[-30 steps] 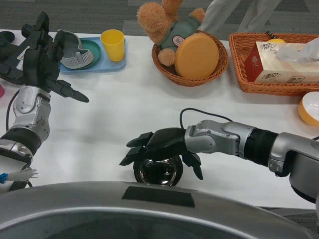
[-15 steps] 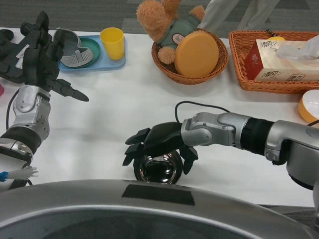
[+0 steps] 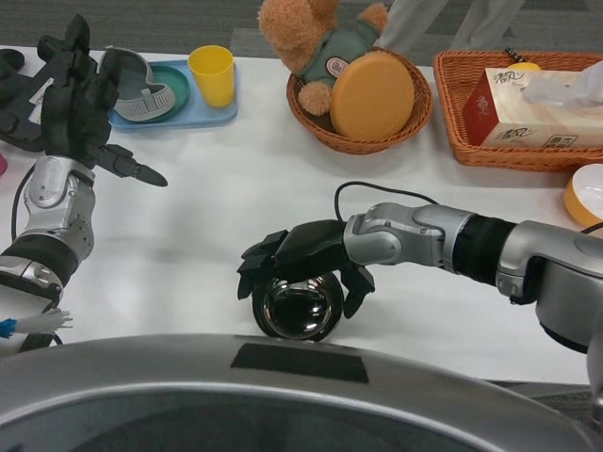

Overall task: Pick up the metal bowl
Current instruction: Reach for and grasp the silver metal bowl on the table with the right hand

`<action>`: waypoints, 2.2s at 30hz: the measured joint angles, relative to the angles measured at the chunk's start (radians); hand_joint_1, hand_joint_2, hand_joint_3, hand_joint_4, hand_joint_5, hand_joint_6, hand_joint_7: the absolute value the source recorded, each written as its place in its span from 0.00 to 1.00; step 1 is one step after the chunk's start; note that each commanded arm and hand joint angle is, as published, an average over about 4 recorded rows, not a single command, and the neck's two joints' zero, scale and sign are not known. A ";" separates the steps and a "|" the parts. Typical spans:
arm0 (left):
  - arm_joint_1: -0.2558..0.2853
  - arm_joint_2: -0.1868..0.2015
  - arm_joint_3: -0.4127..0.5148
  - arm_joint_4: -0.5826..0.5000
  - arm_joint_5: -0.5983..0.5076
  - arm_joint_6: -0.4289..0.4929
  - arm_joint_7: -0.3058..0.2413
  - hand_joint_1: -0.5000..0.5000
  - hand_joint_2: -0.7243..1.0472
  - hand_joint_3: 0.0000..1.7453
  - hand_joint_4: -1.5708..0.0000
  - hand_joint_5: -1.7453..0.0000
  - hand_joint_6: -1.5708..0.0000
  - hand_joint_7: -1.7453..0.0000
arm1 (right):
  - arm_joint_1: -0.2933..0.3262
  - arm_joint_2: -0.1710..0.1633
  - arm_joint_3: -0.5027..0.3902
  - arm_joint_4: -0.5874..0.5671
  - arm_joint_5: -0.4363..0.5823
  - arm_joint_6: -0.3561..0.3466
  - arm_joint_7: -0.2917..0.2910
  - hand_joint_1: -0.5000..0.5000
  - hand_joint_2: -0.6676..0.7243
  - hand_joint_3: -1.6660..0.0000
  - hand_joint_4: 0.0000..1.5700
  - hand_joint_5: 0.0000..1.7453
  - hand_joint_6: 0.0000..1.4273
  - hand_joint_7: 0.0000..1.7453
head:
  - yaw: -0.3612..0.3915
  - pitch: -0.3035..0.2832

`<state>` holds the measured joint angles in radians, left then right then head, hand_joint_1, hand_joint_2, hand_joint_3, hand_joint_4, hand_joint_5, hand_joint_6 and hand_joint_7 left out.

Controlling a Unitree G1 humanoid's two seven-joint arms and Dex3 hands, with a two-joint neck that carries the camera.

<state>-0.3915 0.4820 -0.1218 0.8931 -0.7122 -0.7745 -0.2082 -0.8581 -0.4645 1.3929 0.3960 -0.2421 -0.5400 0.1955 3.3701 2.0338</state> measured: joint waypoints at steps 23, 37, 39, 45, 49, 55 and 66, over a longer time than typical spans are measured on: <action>0.004 0.000 -0.005 0.004 -0.004 -0.001 0.001 0.00 0.15 0.05 0.82 1.00 0.98 1.00 | 0.043 -0.007 -0.147 0.010 -0.047 -0.059 -0.015 0.04 0.23 0.13 0.00 0.40 0.00 0.76 | 0.006 0.000; 0.007 0.000 -0.004 0.006 -0.013 -0.009 0.001 0.00 0.15 0.05 0.83 1.00 0.98 1.00 | 0.134 -0.095 -0.370 -0.195 -0.004 0.086 0.038 0.04 0.19 0.10 0.02 0.65 0.00 0.84 | -0.013 0.077; 0.006 -0.002 -0.002 0.006 -0.013 -0.010 0.001 0.00 0.15 0.05 0.83 1.00 0.98 1.00 | 0.150 -0.107 -0.403 -0.228 -0.006 0.116 0.052 0.04 0.20 0.10 0.02 0.67 0.00 0.84 | -0.019 0.098; 0.004 -0.021 0.021 0.000 -0.013 -0.014 0.001 0.00 0.19 0.05 0.83 1.00 1.00 1.00 | 0.182 -0.154 -0.509 -0.331 -0.017 0.209 0.083 0.04 0.18 0.10 0.04 0.72 0.00 0.86 | -0.044 0.176; 0.004 -0.041 0.035 -0.006 -0.013 -0.020 0.002 0.00 0.20 0.05 0.83 1.00 0.99 1.00 | 0.190 -0.179 -0.569 -0.393 -0.033 0.260 0.097 0.04 0.18 0.10 0.04 0.74 0.00 0.86 | -0.052 0.219; 0.003 -0.082 0.055 -0.029 -0.010 -0.030 0.002 0.00 0.20 0.05 0.86 1.00 1.00 1.00 | 0.206 -0.225 -0.657 -0.506 -0.041 0.373 0.127 0.04 0.20 0.10 0.05 0.78 0.00 0.88 | -0.053 0.277; 0.003 -0.119 0.068 -0.046 0.011 -0.041 0.002 0.00 0.20 0.05 0.90 1.00 1.00 1.00 | 0.261 -0.258 -0.771 -0.582 -0.042 0.416 0.136 0.04 0.18 0.10 0.05 0.83 0.00 0.88 | -0.063 0.372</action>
<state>-0.3888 0.3629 -0.0541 0.8472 -0.7009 -0.8158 -0.2066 -0.5975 -0.7230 0.6216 -0.1865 -0.2839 -0.1240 0.3312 3.3068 2.4058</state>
